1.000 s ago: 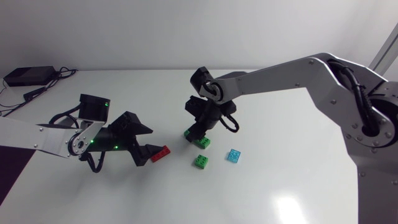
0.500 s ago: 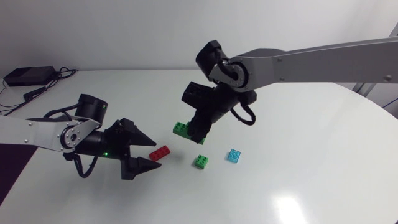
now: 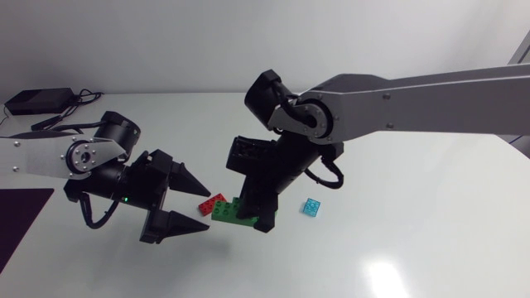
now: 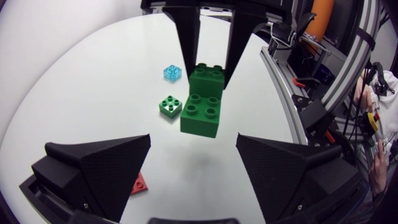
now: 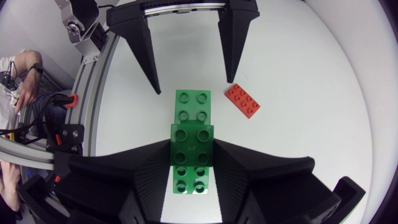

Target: Separate the duplo bricks

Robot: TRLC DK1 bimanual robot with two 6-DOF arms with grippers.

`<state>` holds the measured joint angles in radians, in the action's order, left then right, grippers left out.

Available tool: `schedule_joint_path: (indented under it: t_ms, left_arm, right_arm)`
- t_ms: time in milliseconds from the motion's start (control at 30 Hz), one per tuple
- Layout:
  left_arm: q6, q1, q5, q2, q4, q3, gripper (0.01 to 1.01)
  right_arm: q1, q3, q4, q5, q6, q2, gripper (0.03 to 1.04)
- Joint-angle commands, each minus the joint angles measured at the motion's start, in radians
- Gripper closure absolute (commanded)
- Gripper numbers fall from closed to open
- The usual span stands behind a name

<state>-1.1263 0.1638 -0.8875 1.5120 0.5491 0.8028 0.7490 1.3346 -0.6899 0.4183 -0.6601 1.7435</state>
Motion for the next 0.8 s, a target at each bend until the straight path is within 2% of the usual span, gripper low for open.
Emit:
schedule_joint_path:
  t_ms: [0,167,367,533,767]
  left_arm:
    - [-0.081,0.005,-0.025,-0.032,0.055,0.027,0.074]
    - [-0.141,0.011,-0.027,-0.036,0.123,0.022,0.09]
    - [-0.142,0.025,-0.033,-0.042,0.127,0.012,0.128]
    - [-0.158,0.028,-0.033,-0.038,0.126,0.004,0.297]
    - [-0.162,0.031,-0.034,-0.045,0.126,-0.008,0.584]
  right_arm:
    - [0.009,-0.02,-0.013,0.013,-0.026,-0.021,0.76]
    - [0.029,-0.02,-0.01,0.019,-0.019,-0.018,0.76]
    - [0.059,-0.031,0.004,0.036,0.001,-0.016,0.76]
    - [0.069,-0.037,0.006,0.04,0.013,-0.022,0.76]
    - [0.076,-0.037,0.016,0.045,0.025,-0.027,0.76]
